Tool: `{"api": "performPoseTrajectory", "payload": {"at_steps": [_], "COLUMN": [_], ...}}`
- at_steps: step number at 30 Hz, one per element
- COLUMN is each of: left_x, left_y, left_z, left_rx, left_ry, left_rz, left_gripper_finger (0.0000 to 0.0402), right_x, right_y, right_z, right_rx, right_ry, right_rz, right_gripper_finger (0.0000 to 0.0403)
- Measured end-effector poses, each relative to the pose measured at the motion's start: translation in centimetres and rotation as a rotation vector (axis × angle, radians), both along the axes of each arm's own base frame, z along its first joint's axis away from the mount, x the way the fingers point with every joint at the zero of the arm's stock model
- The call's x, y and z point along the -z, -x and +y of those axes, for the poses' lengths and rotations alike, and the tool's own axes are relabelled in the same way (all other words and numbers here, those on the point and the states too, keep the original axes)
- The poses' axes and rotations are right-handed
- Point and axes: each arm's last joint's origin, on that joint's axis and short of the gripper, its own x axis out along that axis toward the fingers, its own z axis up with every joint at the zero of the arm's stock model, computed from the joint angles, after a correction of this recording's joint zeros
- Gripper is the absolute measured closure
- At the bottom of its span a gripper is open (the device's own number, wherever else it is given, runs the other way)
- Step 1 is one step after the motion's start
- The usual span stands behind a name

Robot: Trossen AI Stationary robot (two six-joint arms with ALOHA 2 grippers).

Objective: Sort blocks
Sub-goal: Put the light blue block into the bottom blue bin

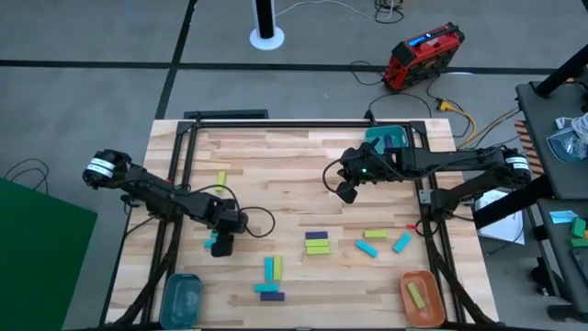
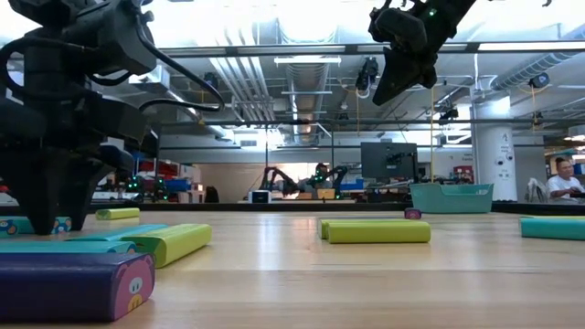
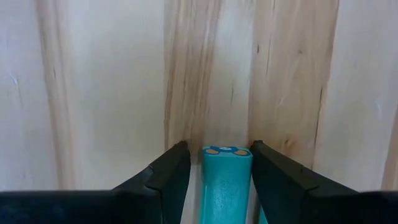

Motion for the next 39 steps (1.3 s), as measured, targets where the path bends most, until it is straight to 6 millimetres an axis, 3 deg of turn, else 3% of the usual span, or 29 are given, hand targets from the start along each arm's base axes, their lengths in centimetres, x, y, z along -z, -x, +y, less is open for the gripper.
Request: {"api": "performPoseTrajectory", "payload": {"at_steps": [7,32,34,39], "left_x": [-0.27,0.04,0.06,0.06], "left_y": [-0.17,0.49,0.52,0.55], "left_z": [-0.03,0.09,0.10,0.12], "left_rx": [-0.081,-0.044,-0.039,-0.039], "left_ry": [0.012,0.001,-0.002,-0.006], "left_rz": [0.011,0.059,0.060,0.061], "left_gripper_finger": [0.0247,0.0249,0.0261,0.0334], "right_x": [0.01,0.01,0.01,0.01], "right_y": [0.00,0.00,0.00,0.00], "right_z": [0.00,0.00,0.00,0.00], "right_rx": [0.002,0.000,0.000,0.000], "right_ry": [-0.001,0.000,0.000,0.000], "right_rz": [0.000,0.000,0.000,0.000], "right_gripper_finger": [0.0394,0.0394,0.0394,0.0394]}}
